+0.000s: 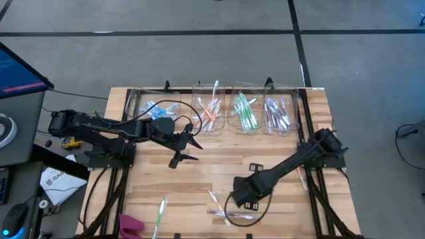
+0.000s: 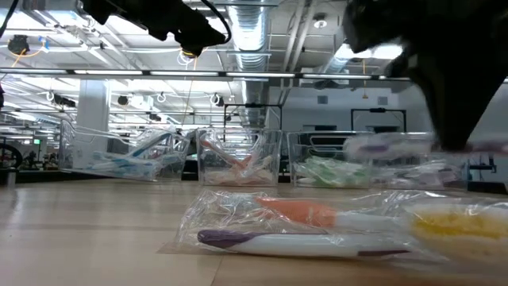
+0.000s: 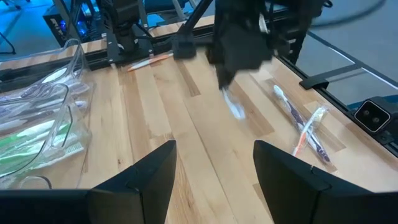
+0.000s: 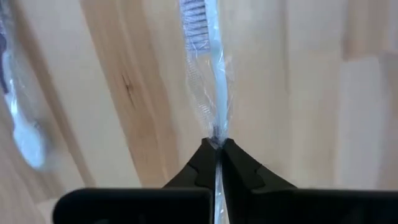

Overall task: Pick & Place Toothbrushes
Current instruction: Put the violet toothbrush into the right transparent bin

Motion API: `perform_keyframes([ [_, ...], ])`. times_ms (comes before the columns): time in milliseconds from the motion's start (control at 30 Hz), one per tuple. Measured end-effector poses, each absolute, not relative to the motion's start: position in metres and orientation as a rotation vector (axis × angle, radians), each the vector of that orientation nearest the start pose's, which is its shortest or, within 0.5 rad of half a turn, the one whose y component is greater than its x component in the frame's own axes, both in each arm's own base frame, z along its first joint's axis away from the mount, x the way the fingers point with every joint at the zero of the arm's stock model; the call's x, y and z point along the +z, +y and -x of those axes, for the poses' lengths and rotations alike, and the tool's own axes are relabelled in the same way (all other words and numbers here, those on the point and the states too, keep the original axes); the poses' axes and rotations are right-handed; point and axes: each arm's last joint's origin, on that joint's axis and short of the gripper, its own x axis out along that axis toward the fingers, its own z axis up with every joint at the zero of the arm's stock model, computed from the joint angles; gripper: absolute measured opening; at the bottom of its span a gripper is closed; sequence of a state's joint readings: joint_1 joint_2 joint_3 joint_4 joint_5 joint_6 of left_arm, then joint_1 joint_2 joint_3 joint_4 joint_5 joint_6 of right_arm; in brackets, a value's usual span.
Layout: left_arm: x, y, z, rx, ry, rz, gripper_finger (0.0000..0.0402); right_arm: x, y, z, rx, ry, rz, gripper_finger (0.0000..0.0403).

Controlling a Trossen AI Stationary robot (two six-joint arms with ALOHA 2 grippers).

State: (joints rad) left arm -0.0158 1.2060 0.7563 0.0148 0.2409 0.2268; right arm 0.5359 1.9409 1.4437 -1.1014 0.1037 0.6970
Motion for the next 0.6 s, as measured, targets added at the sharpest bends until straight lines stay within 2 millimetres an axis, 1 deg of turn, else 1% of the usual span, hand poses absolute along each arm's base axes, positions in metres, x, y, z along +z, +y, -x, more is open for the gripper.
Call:
perform_keyframes([
  [200,0.257,-0.011,-0.259,-0.3,0.403,-0.173,0.0209,0.227,0.177,-0.28,-0.368,1.451,-0.029,0.0],
  [267,0.257,-0.011,-0.259,-0.3,0.403,-0.173,0.0209,0.238,0.171,-0.268,-0.507,1.421,-0.035,0.0],
  [367,0.257,-0.011,-0.259,-0.3,0.403,-0.173,0.0209,0.257,0.156,-0.249,-0.76,1.358,-0.103,0.0],
  [433,0.257,-0.011,-0.259,-0.3,0.403,-0.173,0.0209,0.267,0.149,-0.241,-0.879,1.274,-0.145,0.0],
  [500,0.257,-0.011,-0.259,-0.3,0.402,-0.173,0.0209,0.274,0.144,-0.235,-0.883,1.168,-0.166,0.0],
  [600,0.257,-0.011,-0.259,-0.3,0.402,-0.173,0.0209,0.289,0.132,-0.223,-0.933,1.033,-0.224,0.0],
])
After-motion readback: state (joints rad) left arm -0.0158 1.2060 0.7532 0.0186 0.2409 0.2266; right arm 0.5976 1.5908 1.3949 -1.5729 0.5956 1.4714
